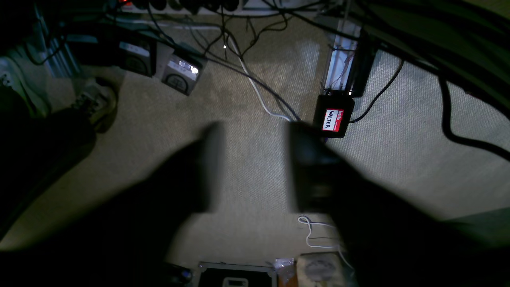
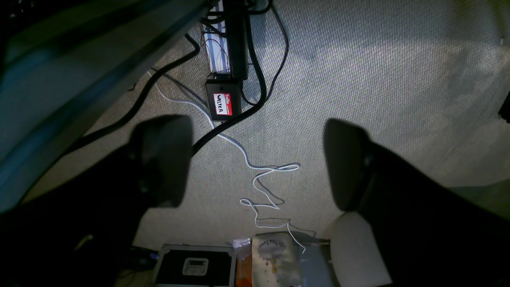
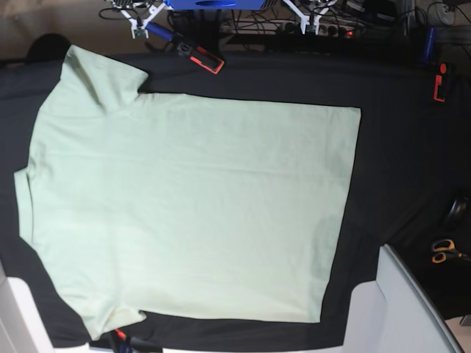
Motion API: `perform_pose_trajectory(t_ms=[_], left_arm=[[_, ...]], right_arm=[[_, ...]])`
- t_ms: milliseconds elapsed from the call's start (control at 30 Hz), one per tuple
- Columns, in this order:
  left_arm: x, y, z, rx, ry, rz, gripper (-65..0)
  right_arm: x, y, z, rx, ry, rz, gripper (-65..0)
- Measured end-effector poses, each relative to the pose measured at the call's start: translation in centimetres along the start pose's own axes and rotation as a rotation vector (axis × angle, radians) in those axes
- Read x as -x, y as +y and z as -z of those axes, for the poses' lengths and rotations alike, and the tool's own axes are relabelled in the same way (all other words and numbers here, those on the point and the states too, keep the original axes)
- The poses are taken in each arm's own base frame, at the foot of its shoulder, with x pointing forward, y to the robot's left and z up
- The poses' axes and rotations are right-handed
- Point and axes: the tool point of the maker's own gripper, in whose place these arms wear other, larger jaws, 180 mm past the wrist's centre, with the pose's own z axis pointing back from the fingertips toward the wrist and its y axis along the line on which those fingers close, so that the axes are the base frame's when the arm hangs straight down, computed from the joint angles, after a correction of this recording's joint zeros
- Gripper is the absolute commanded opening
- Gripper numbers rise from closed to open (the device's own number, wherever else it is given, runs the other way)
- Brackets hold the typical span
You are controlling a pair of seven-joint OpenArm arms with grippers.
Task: Fold the T-shirt properly
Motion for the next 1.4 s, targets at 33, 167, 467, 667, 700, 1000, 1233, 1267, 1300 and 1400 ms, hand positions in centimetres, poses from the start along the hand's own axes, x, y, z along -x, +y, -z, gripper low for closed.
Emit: perform_pose_trajectory(t_ms=[33, 167, 467, 667, 700, 1000, 1233, 1267, 1300, 1400], left_arm=[[0.1, 0.0, 0.0, 0.000, 0.001, -0.001, -24.2], [0.6, 0.0, -0.1, -0.001, 0.009, -0.002, -29.6], [0.7, 0.1, -0.1, -0.001, 0.011, -0.001, -65.0], [1.0, 0.1, -0.1, -0.002, 0.010, 0.001, -65.0], [1.1, 0.1, -0.2, -0.002, 0.011, 0.005, -65.0], [1.3, 0.4, -0.5, -0.007, -0.019, 0.021, -65.0], [1.6, 0.5, -0.5, -0.007, -0.013, 0.025, -65.0], [1.6, 0.6, -0.5, -0.009, -0.013, 0.025, -65.0], [1.6, 0.8, -0.5, -0.013, -0.014, 0.026, -65.0], [2.2, 2.1, -0.8, -0.032, -0.018, 0.036, -65.0]], right_arm=[[0.0, 0.0, 0.0, 0.000, 0.000, 0.000, -14.5], [0.5, 0.1, 0.0, -0.002, 0.005, 0.000, -26.6], [0.9, 0.2, 0.0, -0.003, 0.011, -0.003, -60.8], [1.5, 0.2, -0.1, -0.002, 0.016, -0.002, -59.3], [1.9, 0.2, -0.1, -0.002, 0.024, -0.002, -59.3], [2.3, 0.2, -0.1, -0.003, 0.035, -0.002, -59.3], [2.3, 0.2, -0.1, -0.003, 0.035, -0.002, -59.3], [2.3, 0.2, -0.1, -0.003, 0.034, -0.002, -59.3], [2.3, 0.2, -0.1, -0.003, 0.034, -0.002, -59.5], [3.0, 0.1, -0.2, -0.002, 0.035, -0.002, -59.8]])
